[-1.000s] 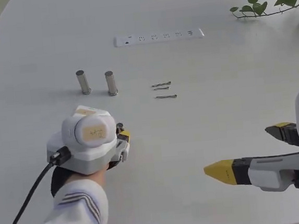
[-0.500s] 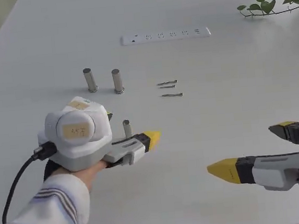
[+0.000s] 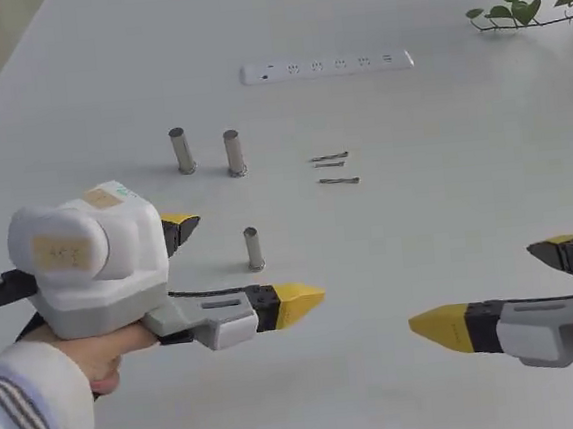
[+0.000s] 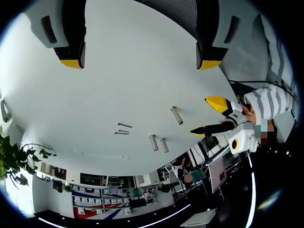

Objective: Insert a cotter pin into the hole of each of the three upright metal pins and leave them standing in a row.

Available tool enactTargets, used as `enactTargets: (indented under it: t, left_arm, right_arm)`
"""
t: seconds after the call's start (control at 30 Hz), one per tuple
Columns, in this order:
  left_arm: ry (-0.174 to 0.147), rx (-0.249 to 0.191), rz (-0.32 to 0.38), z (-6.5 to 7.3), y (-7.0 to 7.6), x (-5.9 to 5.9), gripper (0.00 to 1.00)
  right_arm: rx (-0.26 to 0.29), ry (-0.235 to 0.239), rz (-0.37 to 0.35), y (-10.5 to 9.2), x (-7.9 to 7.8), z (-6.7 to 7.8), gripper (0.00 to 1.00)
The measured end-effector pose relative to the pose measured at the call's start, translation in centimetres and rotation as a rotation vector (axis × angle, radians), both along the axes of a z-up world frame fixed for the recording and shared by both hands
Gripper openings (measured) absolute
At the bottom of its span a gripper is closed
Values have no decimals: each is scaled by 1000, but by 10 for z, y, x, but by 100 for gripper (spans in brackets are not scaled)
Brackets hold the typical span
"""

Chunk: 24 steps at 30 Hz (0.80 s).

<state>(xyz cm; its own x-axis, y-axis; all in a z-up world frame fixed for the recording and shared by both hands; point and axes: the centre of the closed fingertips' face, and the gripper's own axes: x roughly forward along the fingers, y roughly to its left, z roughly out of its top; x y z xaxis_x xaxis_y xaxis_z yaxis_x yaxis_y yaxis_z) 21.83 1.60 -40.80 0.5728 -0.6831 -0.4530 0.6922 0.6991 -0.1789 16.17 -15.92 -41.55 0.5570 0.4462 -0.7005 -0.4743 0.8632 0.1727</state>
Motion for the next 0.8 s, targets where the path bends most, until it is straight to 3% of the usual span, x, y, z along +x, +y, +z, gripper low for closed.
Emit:
enactTargets:
  t: [0.2, 0.33, 0.43, 0.5, 0.8]
  left_arm:
    - [38, -47, 0, 8, 8, -8, 99]
    - [55, -44, 12, 11, 15, -11, 99]
    - [97, -88, 37, 14, 16, -14, 99]
    - [103, -99, 47, 15, 18, -14, 99]
    - [122, -56, 78, 9, 25, -14, 99]
  right_arm:
    - [-3, 4, 5, 0, 0, -1, 96]
    - [-1, 7, 6, 2, 0, -2, 96]
    - [-1, 10, 12, 3, 0, -3, 96]
    - [-1, 11, 14, 4, -1, -4, 96]
    - [-1, 16, 15, 5, -1, -5, 95]
